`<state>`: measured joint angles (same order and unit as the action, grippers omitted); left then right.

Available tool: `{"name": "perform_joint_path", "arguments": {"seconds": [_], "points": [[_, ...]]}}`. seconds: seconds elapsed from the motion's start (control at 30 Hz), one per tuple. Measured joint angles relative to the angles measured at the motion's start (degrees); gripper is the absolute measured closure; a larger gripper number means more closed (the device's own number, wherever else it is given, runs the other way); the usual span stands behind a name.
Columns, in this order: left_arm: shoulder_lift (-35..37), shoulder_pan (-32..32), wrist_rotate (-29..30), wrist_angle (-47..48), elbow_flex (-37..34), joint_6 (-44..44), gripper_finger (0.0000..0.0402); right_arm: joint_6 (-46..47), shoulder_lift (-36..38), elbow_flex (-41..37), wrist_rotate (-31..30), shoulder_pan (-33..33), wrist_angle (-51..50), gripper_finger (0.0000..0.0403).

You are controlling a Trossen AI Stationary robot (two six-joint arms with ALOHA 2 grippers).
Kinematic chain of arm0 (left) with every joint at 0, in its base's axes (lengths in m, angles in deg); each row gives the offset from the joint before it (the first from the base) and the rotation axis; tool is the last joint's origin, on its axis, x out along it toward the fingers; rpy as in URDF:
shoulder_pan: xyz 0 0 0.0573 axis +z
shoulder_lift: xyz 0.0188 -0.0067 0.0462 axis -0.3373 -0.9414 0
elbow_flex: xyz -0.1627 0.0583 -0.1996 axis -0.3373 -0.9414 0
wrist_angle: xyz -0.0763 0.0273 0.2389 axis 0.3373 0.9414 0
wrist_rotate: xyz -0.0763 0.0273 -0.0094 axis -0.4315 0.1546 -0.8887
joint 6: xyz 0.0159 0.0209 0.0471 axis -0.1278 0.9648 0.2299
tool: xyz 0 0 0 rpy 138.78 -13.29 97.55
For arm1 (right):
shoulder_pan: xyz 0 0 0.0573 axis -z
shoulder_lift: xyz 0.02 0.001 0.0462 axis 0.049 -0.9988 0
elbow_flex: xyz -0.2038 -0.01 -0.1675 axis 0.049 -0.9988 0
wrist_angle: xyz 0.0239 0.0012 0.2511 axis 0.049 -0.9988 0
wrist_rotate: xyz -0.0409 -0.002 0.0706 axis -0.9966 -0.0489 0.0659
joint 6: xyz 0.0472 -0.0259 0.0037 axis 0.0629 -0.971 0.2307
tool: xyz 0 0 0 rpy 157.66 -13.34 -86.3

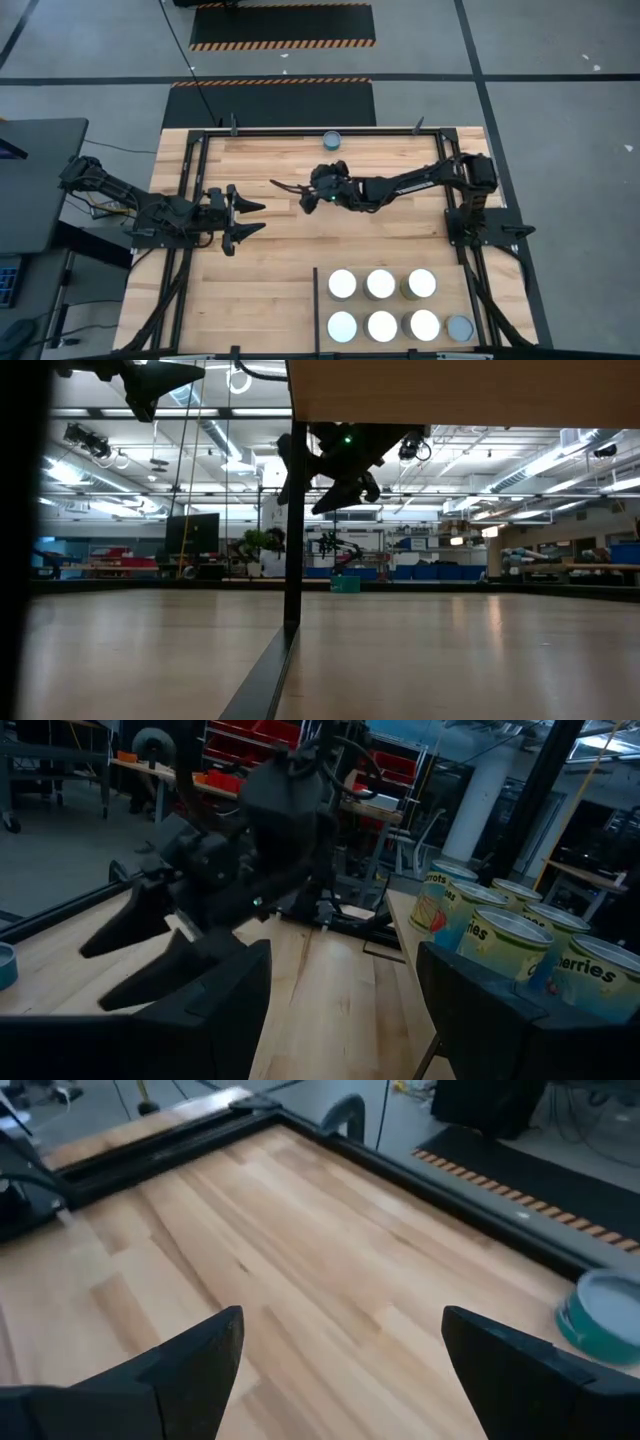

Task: Pick and place cans onto a shelf
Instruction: Put the canned tuna on the shelf

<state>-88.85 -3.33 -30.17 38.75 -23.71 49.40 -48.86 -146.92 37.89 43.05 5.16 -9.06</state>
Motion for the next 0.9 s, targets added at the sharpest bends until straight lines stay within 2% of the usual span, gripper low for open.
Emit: {"name": "perform_joint_path", "arguments": {"seconds": [0.13, 0.3, 0.43, 0.57, 0.7, 0.8, 0.9], "points": [[0.0, 0.0, 0.0, 0.0, 0.0, 0.0, 0.0145, 1.0, 2.3, -4.2, 0.1, -0.9, 1.5, 0.0054], [0.0, 0.0, 0.0, 0.0, 0.0, 0.0, 0.0145, 5.7, 6.3, -13.3, 0.4, -1.3, 2.3, 0.0054], [0.0, 0.0, 0.0, 0.0, 0.0, 0.0, 0.0145, 5.2, 8.0, -19.0, 2.9, -0.4, 9.4, 0.0054], [0.0, 0.0, 0.0, 0.0, 0.0, 0.0, 0.0145, 9.6, 7.2, -20.7, 4.6, 1.2, 12.7, 0.0054], [0.0, 0.0, 0.0, 0.0, 0.0, 0.0, 0.0145, 10.6, 5.1, -21.4, -0.1, 2.2, 14.0, 0.0054], [0.0, 0.0, 0.0, 0.0, 0.0, 0.0, 0.0145, 7.5, 3.0, -21.3, -5.3, 2.5, 17.6, 0.0054], [0.0, 0.0, 0.0, 0.0, 0.0, 0.0, 0.0145, 4.8, 0.4, -21.2, -7.9, 2.5, 21.2, 0.0054]]}}
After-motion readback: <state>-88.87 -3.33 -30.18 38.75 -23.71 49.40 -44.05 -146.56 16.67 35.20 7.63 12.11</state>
